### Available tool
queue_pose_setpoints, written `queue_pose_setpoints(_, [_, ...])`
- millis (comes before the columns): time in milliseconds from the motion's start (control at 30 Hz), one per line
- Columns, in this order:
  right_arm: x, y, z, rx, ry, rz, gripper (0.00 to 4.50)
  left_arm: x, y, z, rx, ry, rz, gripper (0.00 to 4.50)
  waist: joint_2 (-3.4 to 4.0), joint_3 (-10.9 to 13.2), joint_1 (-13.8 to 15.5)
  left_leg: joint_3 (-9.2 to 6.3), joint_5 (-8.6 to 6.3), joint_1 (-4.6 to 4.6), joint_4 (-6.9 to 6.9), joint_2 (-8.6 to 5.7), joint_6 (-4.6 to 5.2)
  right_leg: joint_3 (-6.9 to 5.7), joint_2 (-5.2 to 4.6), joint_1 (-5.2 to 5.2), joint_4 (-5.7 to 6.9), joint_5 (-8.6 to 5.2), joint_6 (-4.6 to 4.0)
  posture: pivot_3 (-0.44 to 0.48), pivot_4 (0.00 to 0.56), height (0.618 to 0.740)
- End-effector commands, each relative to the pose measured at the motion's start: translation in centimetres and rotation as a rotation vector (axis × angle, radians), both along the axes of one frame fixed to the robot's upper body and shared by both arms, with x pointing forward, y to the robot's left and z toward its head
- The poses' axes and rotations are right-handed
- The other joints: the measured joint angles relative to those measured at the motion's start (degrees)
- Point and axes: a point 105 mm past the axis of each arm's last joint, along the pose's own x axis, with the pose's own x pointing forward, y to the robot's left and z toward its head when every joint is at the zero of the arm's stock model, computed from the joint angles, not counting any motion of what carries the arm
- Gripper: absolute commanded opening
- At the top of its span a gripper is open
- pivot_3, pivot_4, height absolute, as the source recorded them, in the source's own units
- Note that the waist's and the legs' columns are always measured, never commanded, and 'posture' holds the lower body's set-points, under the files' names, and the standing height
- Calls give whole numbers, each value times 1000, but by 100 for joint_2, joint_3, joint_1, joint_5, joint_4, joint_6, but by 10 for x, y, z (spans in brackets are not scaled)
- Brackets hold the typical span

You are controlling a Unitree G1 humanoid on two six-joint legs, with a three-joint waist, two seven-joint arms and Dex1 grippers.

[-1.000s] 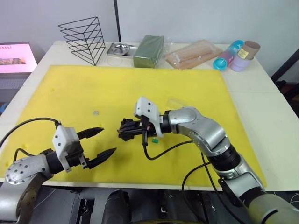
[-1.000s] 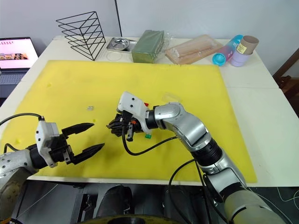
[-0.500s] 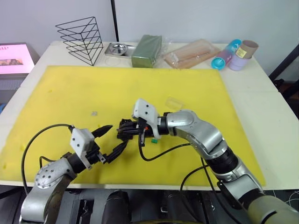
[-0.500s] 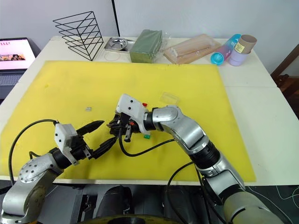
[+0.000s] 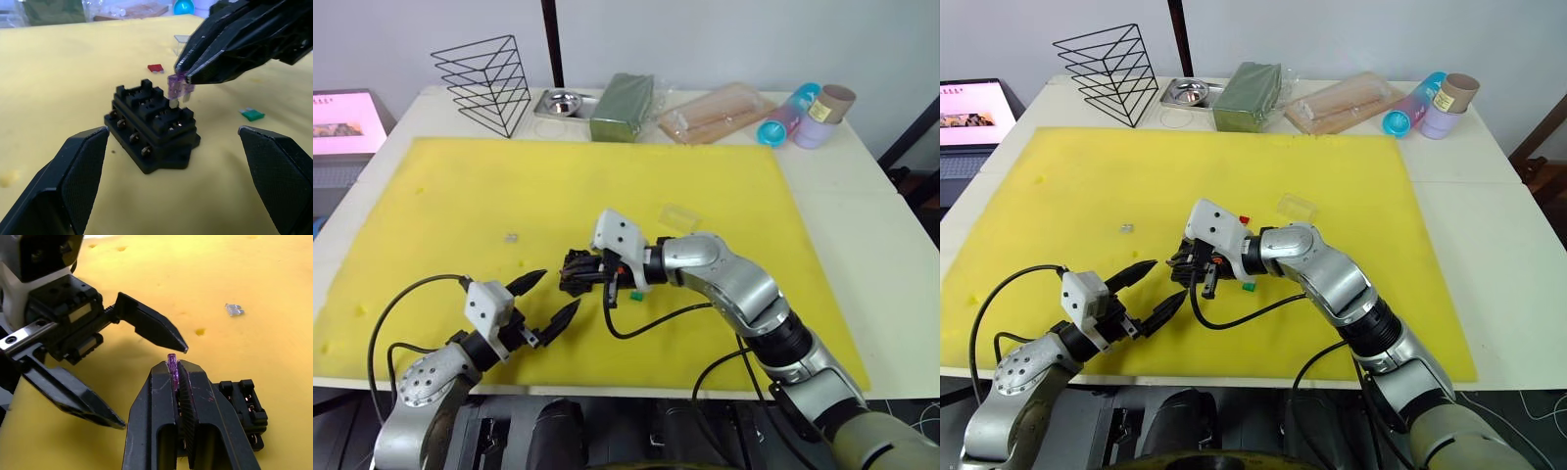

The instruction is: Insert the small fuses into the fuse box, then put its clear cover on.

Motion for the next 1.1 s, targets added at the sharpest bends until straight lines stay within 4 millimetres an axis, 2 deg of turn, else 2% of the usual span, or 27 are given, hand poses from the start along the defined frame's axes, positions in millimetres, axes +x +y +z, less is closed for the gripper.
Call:
queue_pose_setpoints(33, [-2, 3, 7, 17, -32, 15, 0, 1, -5, 5, -9, -34, -8, 4480, 0, 0, -1, 0, 0, 0, 0, 0, 0, 0, 0, 0, 0, 0, 0, 0, 150, 740])
queue_pose_setpoints(733, [-2, 1, -8, -22, -32, 9, 0, 3, -1, 4, 9, -40, -4, 4480, 0, 0, 0, 0, 0, 0, 0, 0, 0, -1, 0, 0, 0, 0, 0, 0, 150, 740])
queue_pose_setpoints(1100, [0, 1, -6, 0, -17, -2, 0, 3, -1, 3, 13, -38, -4, 4480, 0, 0, 0, 0, 0, 0, 0, 0, 0, -1, 0, 0, 0, 0, 0, 0, 150, 740])
